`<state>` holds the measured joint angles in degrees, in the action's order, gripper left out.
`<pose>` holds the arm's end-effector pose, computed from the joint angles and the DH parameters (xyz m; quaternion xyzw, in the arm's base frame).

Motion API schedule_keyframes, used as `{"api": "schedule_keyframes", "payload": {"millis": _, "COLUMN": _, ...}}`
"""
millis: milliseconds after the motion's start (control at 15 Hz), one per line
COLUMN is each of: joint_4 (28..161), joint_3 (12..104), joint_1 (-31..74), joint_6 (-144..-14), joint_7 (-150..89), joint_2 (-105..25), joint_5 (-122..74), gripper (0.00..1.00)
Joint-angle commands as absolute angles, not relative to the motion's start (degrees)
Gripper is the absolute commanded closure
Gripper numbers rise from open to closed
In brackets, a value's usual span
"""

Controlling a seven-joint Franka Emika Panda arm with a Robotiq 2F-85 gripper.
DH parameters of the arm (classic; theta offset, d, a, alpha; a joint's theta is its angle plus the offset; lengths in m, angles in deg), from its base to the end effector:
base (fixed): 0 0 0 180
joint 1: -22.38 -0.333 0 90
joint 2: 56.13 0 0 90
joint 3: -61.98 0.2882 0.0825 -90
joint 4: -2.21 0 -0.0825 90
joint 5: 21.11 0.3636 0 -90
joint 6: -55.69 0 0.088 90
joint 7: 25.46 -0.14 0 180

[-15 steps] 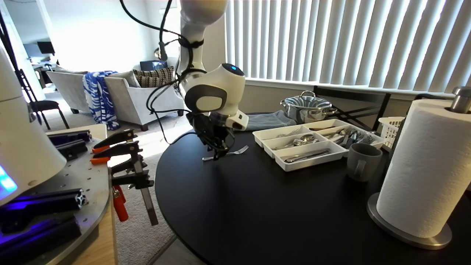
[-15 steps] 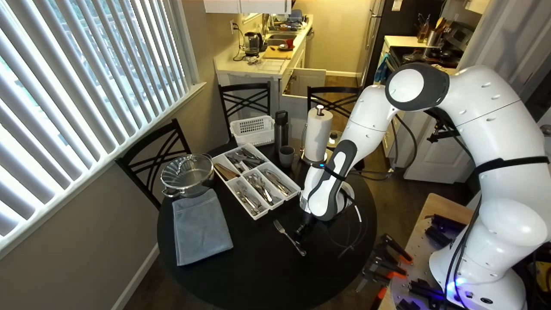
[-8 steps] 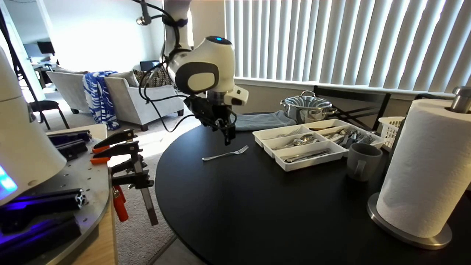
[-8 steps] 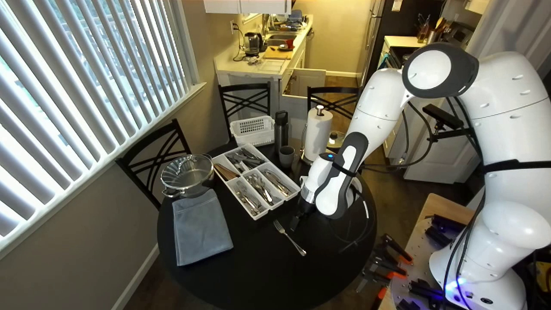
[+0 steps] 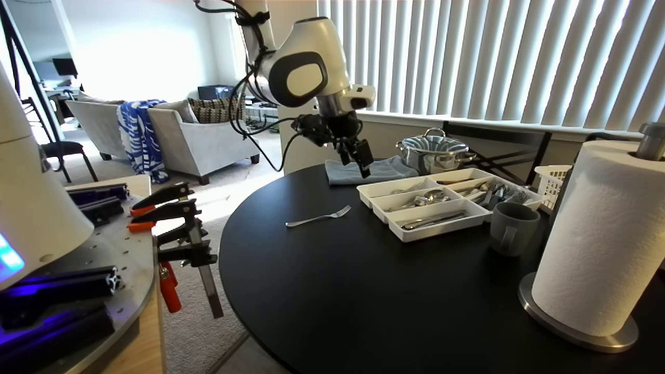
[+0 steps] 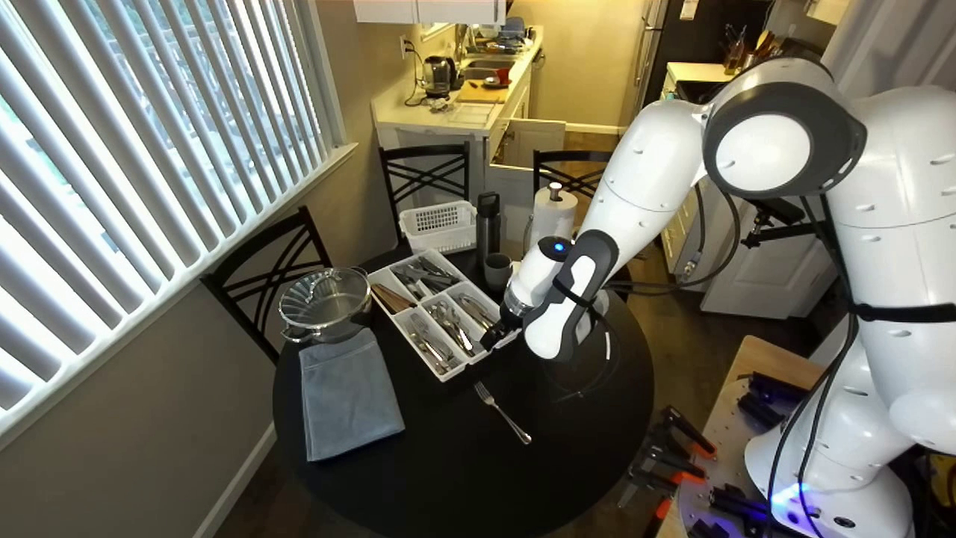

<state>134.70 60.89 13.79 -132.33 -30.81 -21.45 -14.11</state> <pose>0.5217 0.0547 0.0874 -0.9827 0.0399 -0.1801 0.0178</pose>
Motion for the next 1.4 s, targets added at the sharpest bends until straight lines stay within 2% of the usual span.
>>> {"api": "schedule_keyframes", "payload": {"millis": 0, "joint_4": 128.72, "joint_3": 53.64, "joint_1": 6.08, "joint_6": -129.69, "joint_7": -33.38, "joint_2": -17.53, "joint_5": -12.28, "gripper": 0.0}}
{"api": "schedule_keyframes", "payload": {"millis": 267, "joint_4": 121.98, "joint_3": 49.37, "joint_1": 1.4, "joint_6": -124.86, "joint_7": -36.32, "joint_2": -13.1, "joint_5": -13.1, "gripper": 0.0}}
{"api": "schedule_keyframes", "payload": {"millis": 467, "joint_4": 117.42, "joint_3": 49.32, "joint_1": 1.86, "joint_6": -122.49, "joint_7": -38.35, "joint_2": -9.96, "joint_5": -13.5, "gripper": 0.0}}
{"api": "schedule_keyframes", "payload": {"millis": 867, "joint_4": 106.4, "joint_3": 51.95, "joint_1": 6.39, "joint_6": -120.69, "joint_7": -39.73, "joint_2": -2.32, "joint_5": -13.19, "gripper": 0.0}}
{"api": "schedule_keyframes", "payload": {"millis": 1067, "joint_4": 99.74, "joint_3": 56.96, "joint_1": 12.14, "joint_6": -116.58, "joint_7": -40.39, "joint_2": 0.93, "joint_5": -11.83, "gripper": 0.02}}
{"api": "schedule_keyframes", "payload": {"millis": 1333, "joint_4": 92.4, "joint_3": 61.4, "joint_1": 17.4, "joint_6": -112.42, "joint_7": -40.58, "joint_2": 4.88, "joint_5": -10.57, "gripper": 0.0}}
